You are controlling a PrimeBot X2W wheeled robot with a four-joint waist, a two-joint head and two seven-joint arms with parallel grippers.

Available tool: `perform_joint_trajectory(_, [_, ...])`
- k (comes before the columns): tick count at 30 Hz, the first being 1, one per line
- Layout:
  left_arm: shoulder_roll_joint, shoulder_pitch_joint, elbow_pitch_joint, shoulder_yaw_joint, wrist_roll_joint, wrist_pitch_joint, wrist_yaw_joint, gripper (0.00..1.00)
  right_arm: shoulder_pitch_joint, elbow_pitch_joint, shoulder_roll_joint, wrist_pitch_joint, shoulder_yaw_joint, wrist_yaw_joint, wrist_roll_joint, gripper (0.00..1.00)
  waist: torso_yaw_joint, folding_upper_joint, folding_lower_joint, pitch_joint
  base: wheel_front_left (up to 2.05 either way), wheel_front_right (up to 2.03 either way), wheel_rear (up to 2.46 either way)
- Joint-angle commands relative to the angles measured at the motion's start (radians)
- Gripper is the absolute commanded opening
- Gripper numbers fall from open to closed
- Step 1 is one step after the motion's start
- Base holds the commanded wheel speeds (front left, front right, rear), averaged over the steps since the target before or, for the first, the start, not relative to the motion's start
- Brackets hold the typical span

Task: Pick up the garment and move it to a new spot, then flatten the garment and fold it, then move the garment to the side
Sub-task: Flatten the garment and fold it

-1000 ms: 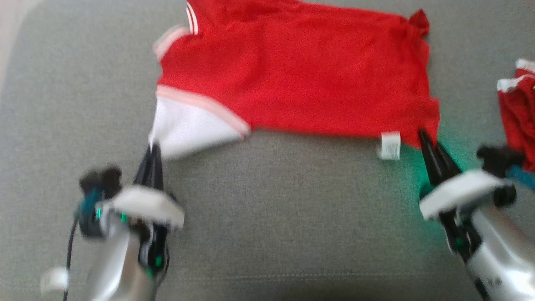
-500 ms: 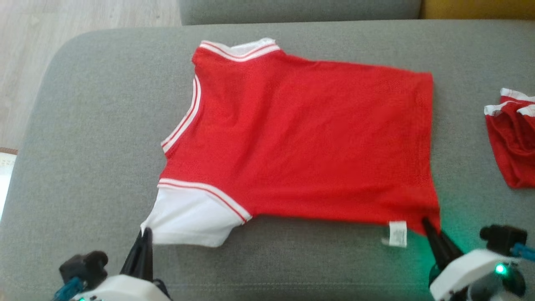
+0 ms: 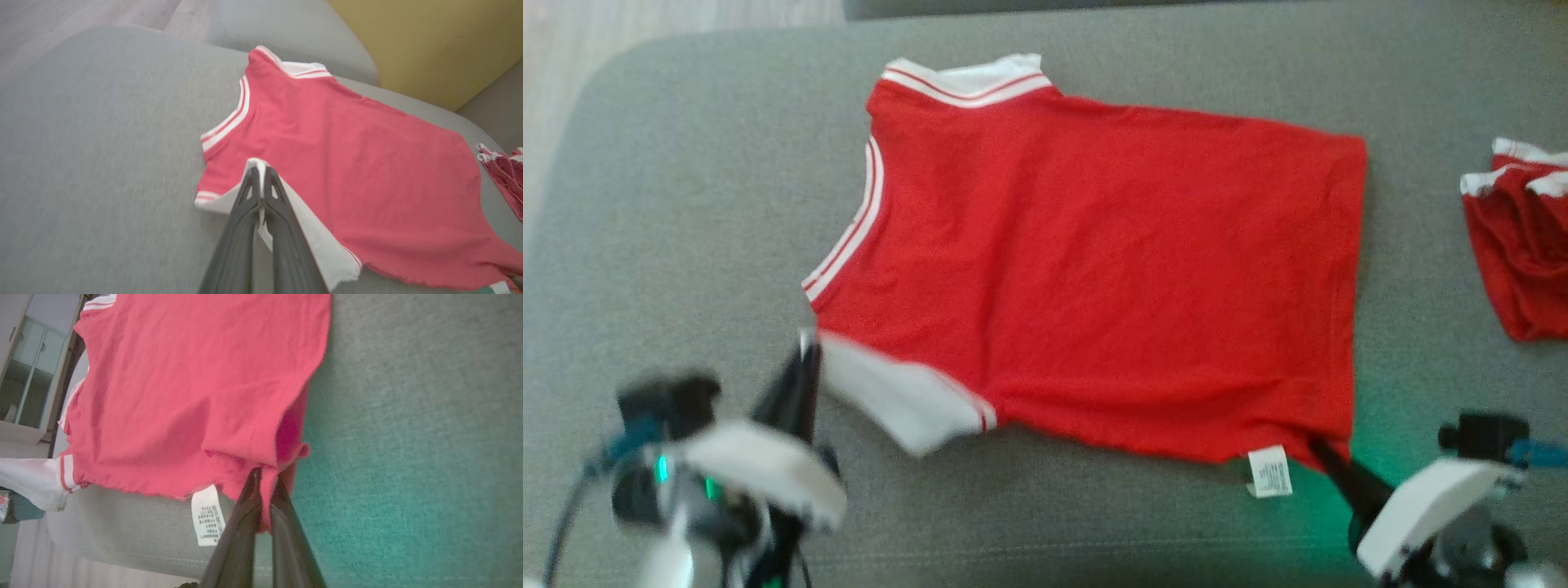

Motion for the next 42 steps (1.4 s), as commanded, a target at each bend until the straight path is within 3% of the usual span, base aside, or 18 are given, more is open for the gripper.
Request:
perform_joint_trajectory(1, [0.019, -0.077, -0.029, 0.035, -0.004, 0.007, -0.006, 0.0, -0.06, -0.05, -0.011, 0.018, 0.004, 0.007, 0.012, 0.0, -0.007, -0.0001, 0.0001, 0.025, 0.0, 0.0, 0.0])
perform_joint_trajectory(9, [0.03, -0.41, 0.144, 0.027, -0.042, 0.072, -0.051, 0.0, -0.253, -0.11, -0.001, 0.128, -0.069, 0.007, 0.048, 0.0, -0.03, -0.0001, 0.0001, 0.114, 0.0, 0.0, 0.0])
perform_joint_trajectory(15, [0.008, -0.556, 0.318, 0.019, -0.052, 0.021, -0.079, 0.0, -0.351, -0.043, -0.017, 0.077, -0.047, 0.007, 0.042, 0.0, -0.036, -0.0001, 0.0001, 0.154, 0.0, 0.0, 0.0])
perform_joint_trajectory(16, [0.001, -0.575, 0.345, 0.018, -0.054, 0.004, -0.085, 0.0, -0.36, -0.034, -0.021, 0.053, -0.043, 0.007, 0.039, 0.16, -0.035, -0.0001, 0.0001, 0.159, 0.0, 0.0, 0.0])
perform_joint_trajectory(17, [-0.005, -0.591, 0.373, 0.017, -0.054, -0.013, -0.09, 0.4, -0.365, -0.023, -0.027, 0.029, -0.035, 0.007, 0.033, 0.61, -0.034, -0.0001, 0.0001, 0.162, 0.0, 0.0, 0.0])
perform_joint_trajectory(18, [-0.011, -0.603, 0.399, 0.016, -0.055, -0.03, -0.093, 1.0, -0.37, -0.017, -0.034, -0.004, -0.028, 0.007, 0.026, 1.0, -0.034, -0.0001, 0.0001, 0.165, 0.0, 0.0, 0.0])
perform_joint_trajectory(24, [-0.022, -0.621, 0.477, 0.006, -0.002, -0.22, -0.099, 1.0, -0.354, -0.009, -0.085, -0.303, 0.034, 0.007, -0.081, 1.0, -0.035, -0.0001, 0.0001, 0.166, 0.0, 0.0, 0.0])
perform_joint_trajectory(29, [-0.009, -0.559, 0.46, -0.021, 0.114, -0.418, -0.05, 1.0, -0.31, -0.016, -0.104, -0.567, 0.049, 0.007, -0.255, 1.0, -0.039, -0.0001, 0.0001, 0.143, 0.0, 0.0, 0.0])
perform_joint_trajectory(36, [-0.009, -0.427, 0.356, -0.031, 0.2, -0.475, 0.015, 1.0, -0.231, -0.067, -0.079, -0.701, 0.031, 0.007, -0.365, 1.0, -0.042, -0.0001, 0.0001, 0.104, 0.0, 0.0, 0.0])
perform_joint_trajectory(42, [-0.023, -0.278, 0.254, -0.011, 0.214, -0.479, 0.049, 1.0, -0.145, -0.116, -0.033, -0.708, 0.022, 0.007, -0.407, 1.0, -0.043, -0.0001, 0.0001, 0.071, 0.0, 0.0, 0.0])
